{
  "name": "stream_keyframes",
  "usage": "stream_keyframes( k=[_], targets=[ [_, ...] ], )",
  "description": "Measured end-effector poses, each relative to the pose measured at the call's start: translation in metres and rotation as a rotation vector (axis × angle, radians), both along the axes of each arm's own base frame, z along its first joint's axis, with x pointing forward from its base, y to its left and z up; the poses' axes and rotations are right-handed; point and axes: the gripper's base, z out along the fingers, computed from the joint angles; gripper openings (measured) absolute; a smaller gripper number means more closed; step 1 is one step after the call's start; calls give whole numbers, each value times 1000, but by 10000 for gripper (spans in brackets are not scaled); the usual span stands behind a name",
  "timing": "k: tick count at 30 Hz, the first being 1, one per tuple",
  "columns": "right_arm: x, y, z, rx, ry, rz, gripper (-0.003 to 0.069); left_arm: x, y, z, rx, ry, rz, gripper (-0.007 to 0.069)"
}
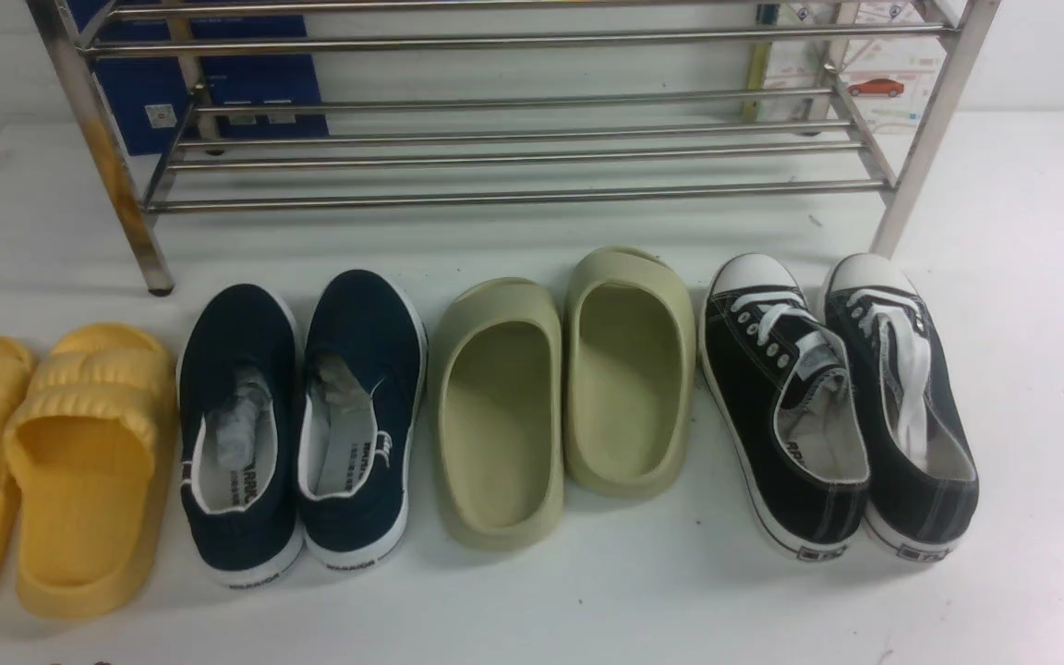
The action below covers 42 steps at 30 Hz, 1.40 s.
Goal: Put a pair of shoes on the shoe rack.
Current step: Use the left arm to grab the shoe closest to it
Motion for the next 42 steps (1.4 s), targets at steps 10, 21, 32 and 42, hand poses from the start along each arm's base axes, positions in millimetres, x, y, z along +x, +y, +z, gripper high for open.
stream_keyframes(
  k=[10, 21, 32, 42],
  targets=[
    [0, 0, 0, 0, 0, 0, 246, 0, 0, 0, 0, 0, 0, 239],
    [0, 0, 0, 0, 0, 0, 246, 0, 1, 1, 45, -16, -6, 239],
    [0, 0, 0, 0, 0, 0, 246, 3, 7, 55, -399, -554, 94, 239],
    [0, 0, 0, 0, 0, 0, 246, -34, 20, 173, -580, -994, 90, 239]
  ],
)
